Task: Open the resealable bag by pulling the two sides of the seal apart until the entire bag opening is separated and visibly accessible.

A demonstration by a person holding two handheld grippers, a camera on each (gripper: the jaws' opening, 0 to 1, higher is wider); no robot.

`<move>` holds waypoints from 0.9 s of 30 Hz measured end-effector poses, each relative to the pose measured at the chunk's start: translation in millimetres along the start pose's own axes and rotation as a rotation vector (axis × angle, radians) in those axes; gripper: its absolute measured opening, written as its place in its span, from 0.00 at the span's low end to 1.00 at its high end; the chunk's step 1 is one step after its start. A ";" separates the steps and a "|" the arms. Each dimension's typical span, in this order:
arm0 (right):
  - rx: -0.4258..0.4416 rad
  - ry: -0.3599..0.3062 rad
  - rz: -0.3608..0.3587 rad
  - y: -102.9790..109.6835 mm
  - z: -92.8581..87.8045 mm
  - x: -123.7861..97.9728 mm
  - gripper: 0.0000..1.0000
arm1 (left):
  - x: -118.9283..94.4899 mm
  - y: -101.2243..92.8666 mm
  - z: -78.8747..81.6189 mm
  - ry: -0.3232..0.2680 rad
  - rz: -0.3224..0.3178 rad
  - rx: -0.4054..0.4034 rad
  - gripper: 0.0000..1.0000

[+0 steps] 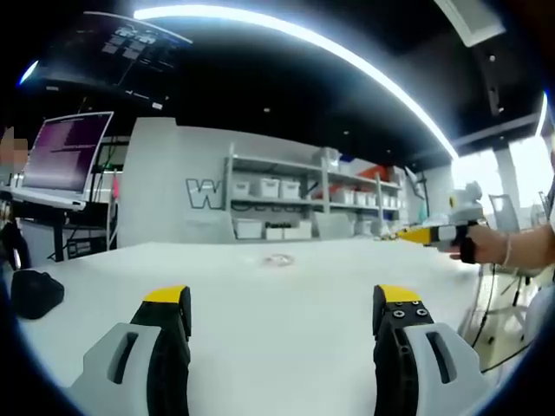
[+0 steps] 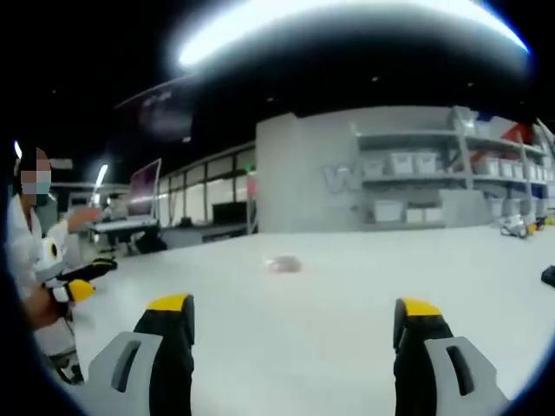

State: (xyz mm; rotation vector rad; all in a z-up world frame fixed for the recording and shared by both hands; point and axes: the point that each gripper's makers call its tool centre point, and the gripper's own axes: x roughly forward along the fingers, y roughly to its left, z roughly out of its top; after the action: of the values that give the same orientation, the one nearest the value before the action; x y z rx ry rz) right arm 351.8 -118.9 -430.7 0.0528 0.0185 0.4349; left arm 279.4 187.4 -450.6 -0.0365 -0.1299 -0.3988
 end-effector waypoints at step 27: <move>-0.001 -0.051 -0.068 -29.8 -1.2 -34.4 0.97 | -0.7 5.3 0.7 -0.006 0.024 -0.007 0.84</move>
State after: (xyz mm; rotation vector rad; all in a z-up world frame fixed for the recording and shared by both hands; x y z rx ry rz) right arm 333.2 -160.4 -433.3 0.0616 -0.0299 0.3656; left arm 280.7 192.5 -450.0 -0.0465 -0.1342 -0.3756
